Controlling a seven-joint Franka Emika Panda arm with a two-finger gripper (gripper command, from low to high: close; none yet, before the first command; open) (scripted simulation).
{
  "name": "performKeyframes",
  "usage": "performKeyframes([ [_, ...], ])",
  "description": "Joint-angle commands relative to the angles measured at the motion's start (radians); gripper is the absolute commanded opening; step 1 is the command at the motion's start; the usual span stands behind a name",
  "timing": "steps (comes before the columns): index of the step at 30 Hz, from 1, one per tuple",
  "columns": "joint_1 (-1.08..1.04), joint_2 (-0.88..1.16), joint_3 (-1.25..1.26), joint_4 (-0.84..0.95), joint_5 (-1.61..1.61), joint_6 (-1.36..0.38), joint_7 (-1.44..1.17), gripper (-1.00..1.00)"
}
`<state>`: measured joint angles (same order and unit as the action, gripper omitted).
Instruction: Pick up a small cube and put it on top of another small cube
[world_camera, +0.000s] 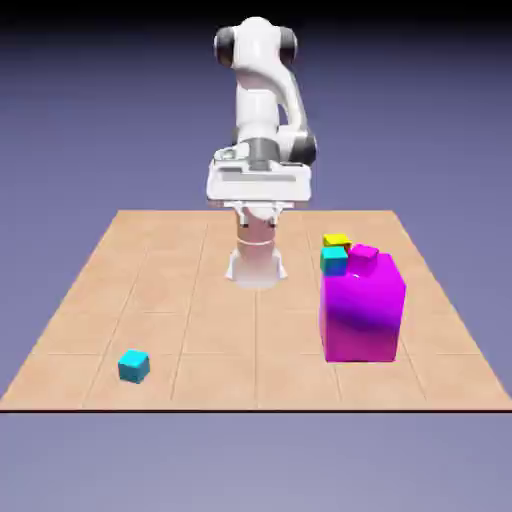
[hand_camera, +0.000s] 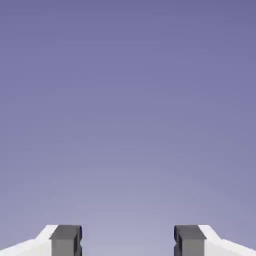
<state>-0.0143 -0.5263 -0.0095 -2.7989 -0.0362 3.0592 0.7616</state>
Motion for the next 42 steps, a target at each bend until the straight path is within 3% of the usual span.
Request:
performKeyframes([
  [1, -0.022, 0.036, -0.008, 0.009, -0.030, 0.018, 0.017, 0.00],
  [25, -0.546, 0.906, -0.196, 0.230, -0.750, 0.460, 0.427, 0.00],
  [34, -0.474, 1.162, -0.231, 0.366, -0.623, 0.572, 0.376, 0.00],
  [35, -0.474, 1.162, -0.231, 0.366, -0.623, 0.572, 0.376, -1.00],
  [42, -0.548, 0.945, -0.202, 0.247, -0.750, 0.478, 0.429, -1.00],
])
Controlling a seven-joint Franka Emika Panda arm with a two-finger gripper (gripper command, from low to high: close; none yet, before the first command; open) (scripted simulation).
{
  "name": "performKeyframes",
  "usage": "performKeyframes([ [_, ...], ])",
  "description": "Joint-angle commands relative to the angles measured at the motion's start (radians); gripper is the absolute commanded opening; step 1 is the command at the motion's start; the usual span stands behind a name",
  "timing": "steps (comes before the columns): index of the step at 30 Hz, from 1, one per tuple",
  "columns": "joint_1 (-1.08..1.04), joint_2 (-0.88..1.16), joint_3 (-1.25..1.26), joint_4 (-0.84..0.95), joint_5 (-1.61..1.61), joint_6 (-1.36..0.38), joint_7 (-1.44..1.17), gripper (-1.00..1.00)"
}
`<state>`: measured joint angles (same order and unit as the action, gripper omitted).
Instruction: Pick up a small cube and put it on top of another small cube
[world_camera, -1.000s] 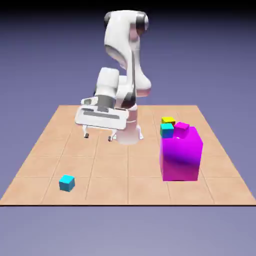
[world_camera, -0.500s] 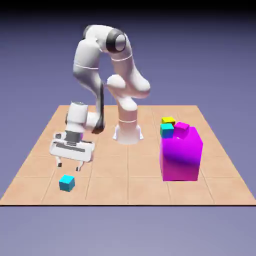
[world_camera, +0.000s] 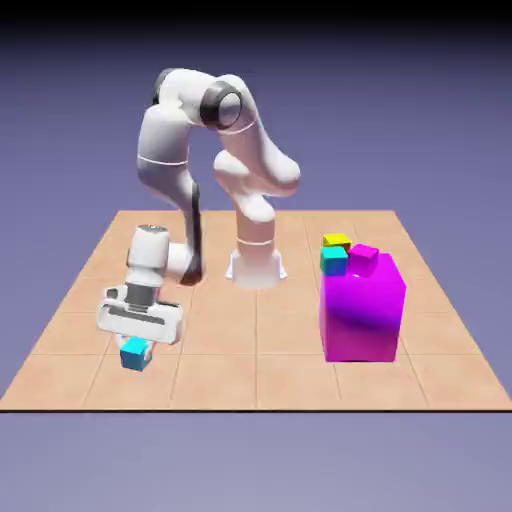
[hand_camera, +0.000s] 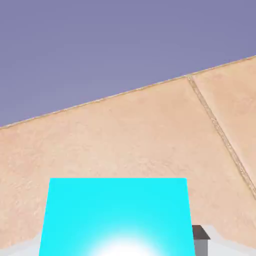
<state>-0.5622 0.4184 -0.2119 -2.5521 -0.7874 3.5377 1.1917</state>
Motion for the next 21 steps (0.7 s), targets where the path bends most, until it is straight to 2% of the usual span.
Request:
performKeyframes([
  [1, 0.004, -0.036, 0.008, -0.016, -0.001, -0.021, 0.000, -1.00],
  [21, 0.636, -0.761, 0.265, -0.200, 0.593, -0.602, -0.253, -1.00],
])
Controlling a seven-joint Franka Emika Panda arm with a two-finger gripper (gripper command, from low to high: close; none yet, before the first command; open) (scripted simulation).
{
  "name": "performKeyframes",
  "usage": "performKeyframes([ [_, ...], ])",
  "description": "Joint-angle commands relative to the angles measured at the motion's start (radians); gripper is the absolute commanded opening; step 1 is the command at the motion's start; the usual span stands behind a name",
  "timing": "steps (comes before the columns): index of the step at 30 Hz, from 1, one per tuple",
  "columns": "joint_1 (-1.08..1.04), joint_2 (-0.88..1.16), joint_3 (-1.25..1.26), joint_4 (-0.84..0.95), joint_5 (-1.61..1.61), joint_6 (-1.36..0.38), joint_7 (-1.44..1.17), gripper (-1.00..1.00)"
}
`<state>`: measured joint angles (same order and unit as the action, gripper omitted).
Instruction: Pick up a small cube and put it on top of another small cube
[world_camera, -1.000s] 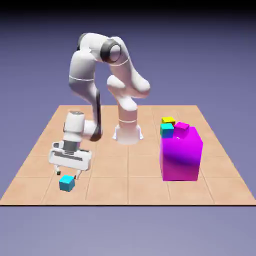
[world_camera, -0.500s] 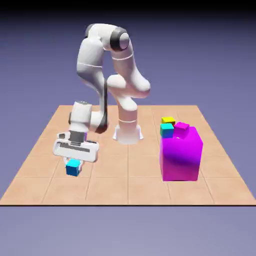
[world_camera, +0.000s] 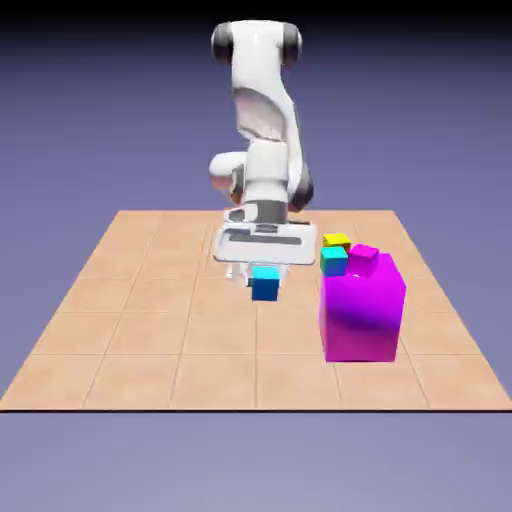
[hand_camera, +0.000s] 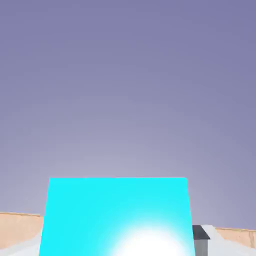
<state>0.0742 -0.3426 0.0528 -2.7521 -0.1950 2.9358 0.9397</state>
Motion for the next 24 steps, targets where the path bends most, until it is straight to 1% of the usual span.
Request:
performKeyframes([
  [1, 0.032, -0.036, 0.013, -0.009, 0.030, -0.029, -0.013, -1.00],
  [13, 0.392, -0.450, 0.159, -0.114, 0.369, -0.361, -0.157, -1.00],
  [14, 0.392, -0.450, 0.159, -0.114, 0.369, -0.361, -0.157, -1.00],
  [20, 0.381, -0.232, 0.186, -0.150, 0.374, -0.108, -0.156, -1.00],
  [21, 0.380, -0.221, 0.187, -0.152, 0.374, -0.095, -0.156, -1.00],
  [22, 0.380, -0.221, 0.187, -0.152, 0.374, -0.095, -0.156, 1.00],
  [23, 0.380, -0.221, 0.187, -0.152, 0.374, -0.095, -0.156, 1.00],
  [24, 0.382, -0.257, 0.183, -0.146, 0.374, -0.137, -0.156, 1.00],
])
